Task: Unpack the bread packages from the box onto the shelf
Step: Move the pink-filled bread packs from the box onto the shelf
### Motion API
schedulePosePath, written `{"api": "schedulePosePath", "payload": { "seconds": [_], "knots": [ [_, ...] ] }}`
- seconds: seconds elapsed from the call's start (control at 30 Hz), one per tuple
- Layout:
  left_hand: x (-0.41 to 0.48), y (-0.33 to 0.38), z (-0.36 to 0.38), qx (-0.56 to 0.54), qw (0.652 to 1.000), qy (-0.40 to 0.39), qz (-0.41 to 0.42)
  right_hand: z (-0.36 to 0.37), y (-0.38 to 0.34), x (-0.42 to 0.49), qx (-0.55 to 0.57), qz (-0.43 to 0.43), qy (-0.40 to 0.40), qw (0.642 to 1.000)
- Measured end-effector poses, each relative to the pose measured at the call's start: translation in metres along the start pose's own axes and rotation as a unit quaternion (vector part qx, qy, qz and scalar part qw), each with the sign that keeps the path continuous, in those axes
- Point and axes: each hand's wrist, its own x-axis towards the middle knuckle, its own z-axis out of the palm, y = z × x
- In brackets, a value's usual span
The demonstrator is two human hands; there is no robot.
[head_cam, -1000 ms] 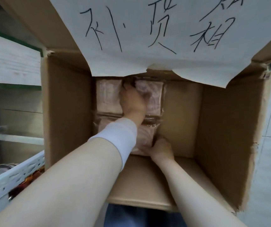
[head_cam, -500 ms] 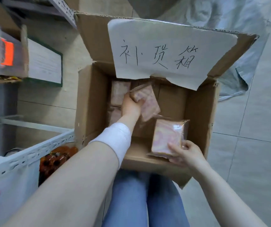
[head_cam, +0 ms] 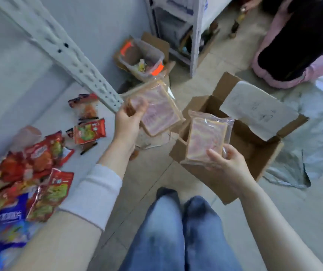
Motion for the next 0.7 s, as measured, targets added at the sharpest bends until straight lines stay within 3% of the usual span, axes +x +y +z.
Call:
{"api": "schedulePosePath", "payload": {
  "seconds": [0.3,0.53,0.7],
  "knots": [
    [-0.080,0.126,-0.308,-0.019,0.963,0.207,0.172,0.253,-0.076,-0.104,-0.123,-0.154,-0.206,0.959],
    [-0.132,0.114,-0.566,-0.024,0.908,0.364,0.206,0.465,-0.043,-0.195,-0.196,-0.201,-0.313,0.907],
    [-0.134,0.075,-0.690,-0.056,0.861,0.474,0.177,0.599,-0.008,-0.240,-0.226,-0.210,-0.377,0.873]
  ]
}}
